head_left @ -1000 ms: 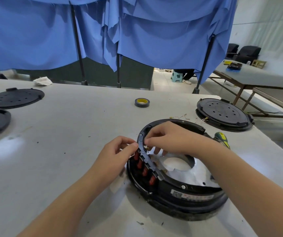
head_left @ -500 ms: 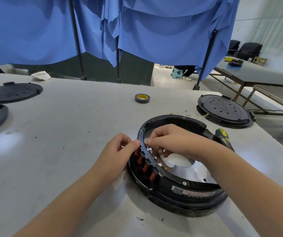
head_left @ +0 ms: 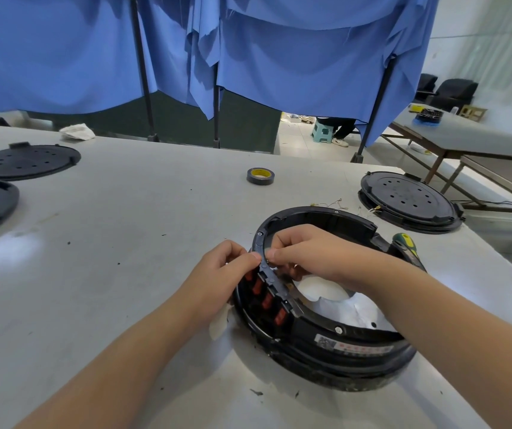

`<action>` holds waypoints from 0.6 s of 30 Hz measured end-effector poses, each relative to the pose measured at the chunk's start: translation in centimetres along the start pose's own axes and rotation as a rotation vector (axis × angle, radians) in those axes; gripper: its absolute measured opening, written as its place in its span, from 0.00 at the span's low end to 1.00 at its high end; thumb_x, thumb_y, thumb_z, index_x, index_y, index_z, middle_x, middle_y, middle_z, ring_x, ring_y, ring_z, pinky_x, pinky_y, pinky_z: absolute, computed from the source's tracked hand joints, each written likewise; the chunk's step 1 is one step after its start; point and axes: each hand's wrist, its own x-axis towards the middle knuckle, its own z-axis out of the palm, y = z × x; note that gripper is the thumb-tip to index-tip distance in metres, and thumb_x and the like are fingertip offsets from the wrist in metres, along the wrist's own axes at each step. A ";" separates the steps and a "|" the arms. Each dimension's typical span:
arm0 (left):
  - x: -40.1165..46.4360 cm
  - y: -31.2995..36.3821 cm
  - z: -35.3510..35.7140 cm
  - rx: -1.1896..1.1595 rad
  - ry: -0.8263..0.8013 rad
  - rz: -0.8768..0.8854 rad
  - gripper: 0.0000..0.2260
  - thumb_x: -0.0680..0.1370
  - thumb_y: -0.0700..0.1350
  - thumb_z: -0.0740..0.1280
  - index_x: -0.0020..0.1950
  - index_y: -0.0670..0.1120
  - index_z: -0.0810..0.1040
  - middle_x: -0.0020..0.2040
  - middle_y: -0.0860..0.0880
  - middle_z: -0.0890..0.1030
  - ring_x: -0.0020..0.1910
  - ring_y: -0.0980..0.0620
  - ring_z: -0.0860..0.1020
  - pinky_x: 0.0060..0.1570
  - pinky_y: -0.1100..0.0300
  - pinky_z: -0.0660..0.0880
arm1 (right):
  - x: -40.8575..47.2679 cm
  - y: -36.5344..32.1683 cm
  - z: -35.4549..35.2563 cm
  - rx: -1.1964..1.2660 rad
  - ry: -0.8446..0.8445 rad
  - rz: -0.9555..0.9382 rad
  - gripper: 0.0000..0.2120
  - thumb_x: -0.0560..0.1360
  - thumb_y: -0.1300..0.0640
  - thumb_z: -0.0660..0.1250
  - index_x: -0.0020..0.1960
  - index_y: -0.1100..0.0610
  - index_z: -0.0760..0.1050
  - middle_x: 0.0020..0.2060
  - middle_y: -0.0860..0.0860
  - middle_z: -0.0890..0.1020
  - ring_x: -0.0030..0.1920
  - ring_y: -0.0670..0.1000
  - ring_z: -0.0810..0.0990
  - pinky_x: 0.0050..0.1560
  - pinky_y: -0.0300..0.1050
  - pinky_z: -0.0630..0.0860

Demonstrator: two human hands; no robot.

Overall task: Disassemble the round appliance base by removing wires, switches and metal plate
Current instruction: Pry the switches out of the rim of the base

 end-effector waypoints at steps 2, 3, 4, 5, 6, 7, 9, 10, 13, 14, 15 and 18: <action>0.1 0.1 0.0 0.002 0.000 -0.008 0.09 0.77 0.48 0.67 0.42 0.44 0.75 0.37 0.47 0.76 0.37 0.49 0.74 0.41 0.52 0.71 | 0.0 0.0 -0.1 0.008 -0.014 -0.002 0.14 0.78 0.58 0.65 0.33 0.55 0.71 0.25 0.46 0.73 0.27 0.44 0.71 0.32 0.35 0.69; 0.2 0.1 0.0 0.000 -0.003 -0.011 0.08 0.77 0.48 0.67 0.42 0.44 0.75 0.37 0.47 0.75 0.37 0.49 0.74 0.41 0.53 0.71 | -0.1 0.0 -0.1 0.012 -0.027 0.000 0.14 0.79 0.58 0.65 0.34 0.55 0.71 0.25 0.46 0.73 0.26 0.43 0.71 0.30 0.34 0.69; 0.2 0.1 0.0 -0.002 -0.007 -0.012 0.08 0.77 0.48 0.67 0.41 0.44 0.74 0.36 0.47 0.75 0.36 0.49 0.74 0.39 0.54 0.71 | -0.1 0.0 -0.2 0.020 -0.041 0.004 0.14 0.79 0.58 0.65 0.35 0.55 0.71 0.25 0.47 0.73 0.25 0.42 0.71 0.29 0.33 0.69; 0.2 0.1 0.0 -0.002 -0.014 -0.012 0.08 0.77 0.47 0.67 0.41 0.45 0.74 0.36 0.48 0.75 0.36 0.50 0.74 0.38 0.55 0.71 | -0.1 0.1 -0.2 0.027 -0.053 0.007 0.14 0.79 0.57 0.64 0.35 0.56 0.71 0.26 0.47 0.73 0.25 0.42 0.71 0.28 0.33 0.69; 0.2 0.2 0.0 0.001 -0.021 -0.011 0.08 0.78 0.47 0.66 0.41 0.45 0.74 0.35 0.48 0.75 0.35 0.50 0.74 0.37 0.56 0.71 | -0.2 0.1 -0.3 0.032 -0.062 0.009 0.14 0.79 0.57 0.64 0.35 0.56 0.71 0.26 0.48 0.73 0.25 0.42 0.71 0.28 0.32 0.69; 0.1 0.2 0.0 0.005 -0.027 -0.010 0.09 0.78 0.47 0.66 0.41 0.45 0.74 0.35 0.48 0.74 0.35 0.50 0.74 0.37 0.56 0.71 | -0.2 0.1 -0.3 0.034 -0.068 0.011 0.14 0.80 0.57 0.64 0.35 0.56 0.71 0.26 0.47 0.73 0.25 0.42 0.71 0.28 0.32 0.69; 0.1 0.3 0.0 0.005 -0.026 -0.011 0.09 0.78 0.47 0.66 0.41 0.44 0.73 0.36 0.47 0.74 0.36 0.50 0.73 0.37 0.57 0.70 | -0.2 0.1 -0.3 0.033 -0.077 0.009 0.15 0.80 0.57 0.64 0.35 0.56 0.71 0.26 0.47 0.73 0.26 0.43 0.70 0.29 0.32 0.69; 0.0 0.3 0.0 0.004 -0.025 -0.013 0.08 0.78 0.47 0.66 0.42 0.44 0.73 0.37 0.46 0.74 0.36 0.50 0.73 0.37 0.57 0.70 | -0.2 0.1 -0.3 0.032 -0.082 0.006 0.14 0.80 0.57 0.64 0.35 0.56 0.71 0.27 0.47 0.73 0.26 0.43 0.70 0.30 0.32 0.69; 0.0 0.4 0.0 0.009 -0.028 -0.015 0.08 0.78 0.47 0.66 0.42 0.44 0.74 0.37 0.46 0.75 0.36 0.50 0.74 0.35 0.59 0.71 | -0.2 0.0 -0.4 0.034 -0.099 0.005 0.13 0.80 0.57 0.64 0.37 0.56 0.72 0.29 0.49 0.73 0.29 0.45 0.71 0.32 0.35 0.71; -0.1 0.4 -0.1 0.015 -0.027 -0.013 0.08 0.78 0.47 0.66 0.42 0.44 0.74 0.36 0.47 0.75 0.35 0.50 0.74 0.34 0.60 0.71 | -0.2 0.0 -0.4 0.045 -0.104 0.009 0.13 0.80 0.57 0.64 0.37 0.56 0.72 0.29 0.50 0.73 0.29 0.45 0.72 0.33 0.36 0.72; -0.1 0.4 -0.1 0.020 -0.026 -0.011 0.08 0.78 0.48 0.66 0.42 0.44 0.74 0.36 0.47 0.75 0.35 0.50 0.75 0.34 0.60 0.72 | -0.2 -0.1 -0.3 0.057 -0.102 0.017 0.13 0.80 0.57 0.64 0.36 0.56 0.73 0.29 0.50 0.74 0.29 0.45 0.72 0.33 0.38 0.72; -0.2 0.3 -0.3 0.019 -0.023 0.004 0.11 0.77 0.49 0.68 0.43 0.42 0.76 0.37 0.46 0.77 0.36 0.49 0.75 0.37 0.56 0.73 | 0.0 -0.2 0.0 0.011 -0.016 0.025 0.17 0.79 0.52 0.65 0.32 0.55 0.72 0.27 0.50 0.74 0.26 0.45 0.71 0.30 0.39 0.72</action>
